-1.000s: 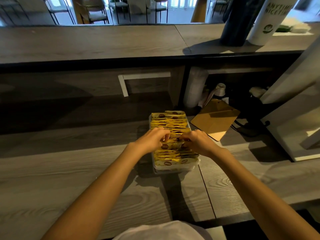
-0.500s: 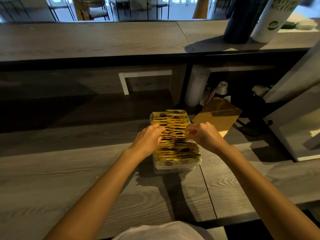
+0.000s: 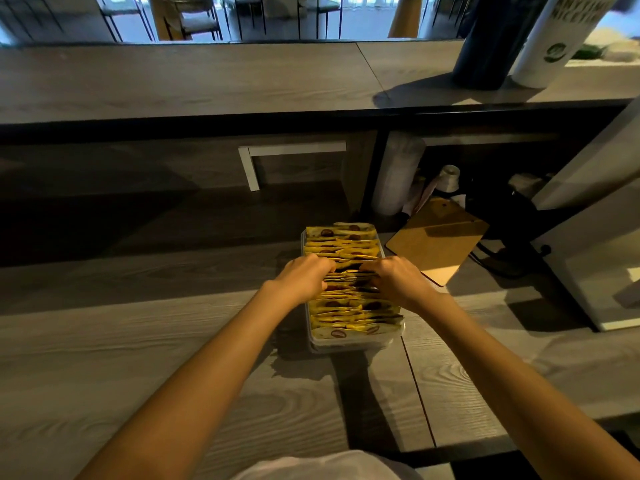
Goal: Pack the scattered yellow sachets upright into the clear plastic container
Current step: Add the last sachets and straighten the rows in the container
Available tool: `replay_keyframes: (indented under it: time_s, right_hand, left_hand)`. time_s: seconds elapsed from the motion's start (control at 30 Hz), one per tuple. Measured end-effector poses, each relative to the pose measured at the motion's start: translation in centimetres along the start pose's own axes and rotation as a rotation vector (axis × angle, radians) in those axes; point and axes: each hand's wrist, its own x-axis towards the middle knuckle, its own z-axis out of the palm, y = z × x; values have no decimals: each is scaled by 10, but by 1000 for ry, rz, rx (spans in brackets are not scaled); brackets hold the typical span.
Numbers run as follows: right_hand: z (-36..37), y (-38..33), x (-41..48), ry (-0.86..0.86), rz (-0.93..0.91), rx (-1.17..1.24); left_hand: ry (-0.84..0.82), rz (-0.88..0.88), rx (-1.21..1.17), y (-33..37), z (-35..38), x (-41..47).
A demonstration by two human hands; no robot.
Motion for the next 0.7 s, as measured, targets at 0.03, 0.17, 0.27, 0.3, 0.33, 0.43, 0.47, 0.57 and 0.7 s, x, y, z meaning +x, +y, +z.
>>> replay_keyframes:
  time_s: [0.03,0.17,0.27,0.3,0.33,0.43,0.47,0.57,0.7]
  right_hand:
    - [1,0,1,-4,2,5]
    - [-5,0,4,-43,22,41]
    - [-13,-1,7,-68,33,73]
    - [-14,-1,8,-74,39,72]
    - [-15,-1,9,-76,44,71]
    - [-12,-3,10,-73,38,55]
    - [-10,-3,10,-74,38,46]
    - [-11,-2,7,-77,47,72]
    - [-20,0,5,67,100,142]
  left_hand:
    - [-9,3,1,0,-1,1]
    - [-47,0,-47,-3,-8,3]
    - [-89,-4,-97,-10,-15,8]
    - [-96,-7,-101,-11,-16,10]
    - [-100,-14,-108,-12,-16,11]
    - [-71,-28,-119,-9,-11,10]
    - [-51,-31,-111,-7,-8,9]
    - [-3,-32,-103,-5,-2,4]
    - [242,-45,-130,-4,-6,-1]
